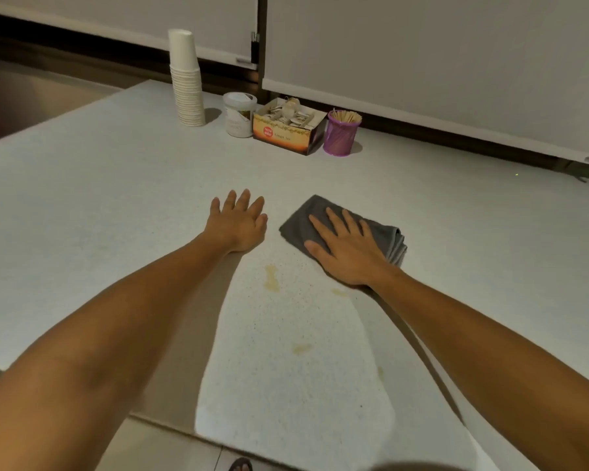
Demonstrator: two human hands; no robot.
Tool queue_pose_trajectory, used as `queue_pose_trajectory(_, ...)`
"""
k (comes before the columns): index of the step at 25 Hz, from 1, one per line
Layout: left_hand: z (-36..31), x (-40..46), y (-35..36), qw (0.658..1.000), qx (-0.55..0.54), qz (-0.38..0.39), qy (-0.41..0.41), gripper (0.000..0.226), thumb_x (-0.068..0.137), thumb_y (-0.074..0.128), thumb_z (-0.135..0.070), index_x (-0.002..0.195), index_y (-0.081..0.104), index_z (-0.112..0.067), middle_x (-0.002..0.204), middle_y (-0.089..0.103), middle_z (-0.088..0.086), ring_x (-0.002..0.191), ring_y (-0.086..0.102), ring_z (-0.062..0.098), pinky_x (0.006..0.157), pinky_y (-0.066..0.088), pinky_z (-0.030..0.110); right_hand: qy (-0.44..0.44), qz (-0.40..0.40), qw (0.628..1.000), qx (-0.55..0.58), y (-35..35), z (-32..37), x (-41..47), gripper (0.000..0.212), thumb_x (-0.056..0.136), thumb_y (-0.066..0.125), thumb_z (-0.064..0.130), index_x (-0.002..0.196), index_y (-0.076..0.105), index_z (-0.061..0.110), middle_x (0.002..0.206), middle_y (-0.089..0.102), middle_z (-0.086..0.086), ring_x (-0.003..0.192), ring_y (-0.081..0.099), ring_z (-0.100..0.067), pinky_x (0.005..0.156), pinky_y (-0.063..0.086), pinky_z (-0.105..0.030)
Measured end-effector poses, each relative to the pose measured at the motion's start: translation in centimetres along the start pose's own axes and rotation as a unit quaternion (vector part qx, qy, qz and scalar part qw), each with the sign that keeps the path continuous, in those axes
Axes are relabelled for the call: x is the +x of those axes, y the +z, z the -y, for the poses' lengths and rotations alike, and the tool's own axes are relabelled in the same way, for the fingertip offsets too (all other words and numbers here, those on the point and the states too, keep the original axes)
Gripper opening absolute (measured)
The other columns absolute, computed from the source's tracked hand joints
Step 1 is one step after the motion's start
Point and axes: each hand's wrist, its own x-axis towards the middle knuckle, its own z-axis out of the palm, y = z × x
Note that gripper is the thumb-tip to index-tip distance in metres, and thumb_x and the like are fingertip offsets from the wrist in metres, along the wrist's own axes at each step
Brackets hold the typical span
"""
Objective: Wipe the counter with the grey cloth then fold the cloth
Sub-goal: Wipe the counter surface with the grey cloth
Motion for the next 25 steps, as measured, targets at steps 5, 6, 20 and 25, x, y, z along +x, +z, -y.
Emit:
queue_pose_trajectory(5, 0.0, -4.3, -0.2, 1.000, -0.020, -0.003, -0.017, 0.064, 0.097, 0.011, -0.049, 0.156, 0.010, -0.026, 0.166, 0.002, 0.007, 0.151, -0.002, 0.030, 0.119, 0.000, 0.055, -0.058, -0.013, 0.998, 0.001, 0.4, -0.5, -12.8, 0.074, 0.094, -0.004, 0.076, 0.161, -0.006, 0.043, 0.171, -0.009, 0.001, 0.156, -0.011, -0.024, 0.124, -0.007, -0.051)
queue_pose_trajectory(6, 0.2, -5.0, -0.2, 1.000, -0.018, -0.002, -0.014, 0.064, 0.097, 0.011, -0.050, 0.156, 0.009, -0.026, 0.166, 0.002, 0.007, 0.151, -0.002, 0.030, 0.120, 0.000, 0.055, -0.069, -0.019, 0.997, 0.001, 0.6, -0.7, -15.6, 0.071, 0.096, -0.002, 0.075, 0.160, -0.008, 0.045, 0.171, -0.011, 0.002, 0.156, -0.013, -0.023, 0.124, -0.006, -0.051)
queue_pose_trajectory(20, 3.4, -4.7, 0.1, 0.999, -0.001, -0.016, -0.047, 0.071, 0.091, 0.004, -0.066, 0.155, 0.005, -0.036, 0.166, -0.002, 0.002, 0.151, -0.005, 0.031, 0.117, -0.004, 0.062, -0.292, -0.014, 0.952, -0.088, 1.1, 3.2, -21.9, 0.072, 0.102, 0.030, 0.069, 0.164, 0.013, 0.036, 0.171, 0.013, -0.008, 0.155, 0.013, -0.039, 0.115, 0.013, -0.058)
queue_pose_trajectory(25, 3.8, -2.6, 0.1, 0.998, -0.007, -0.024, -0.062, 0.065, 0.093, 0.006, -0.058, 0.154, 0.007, -0.036, 0.166, 0.000, 0.001, 0.151, -0.004, 0.032, 0.115, -0.004, 0.065, -0.201, -0.012, 0.979, 0.023, 1.0, 7.1, -11.7, 0.066, 0.103, 0.013, 0.069, 0.162, 0.002, 0.042, 0.172, -0.002, 0.002, 0.156, -0.013, -0.025, 0.123, -0.010, -0.052)
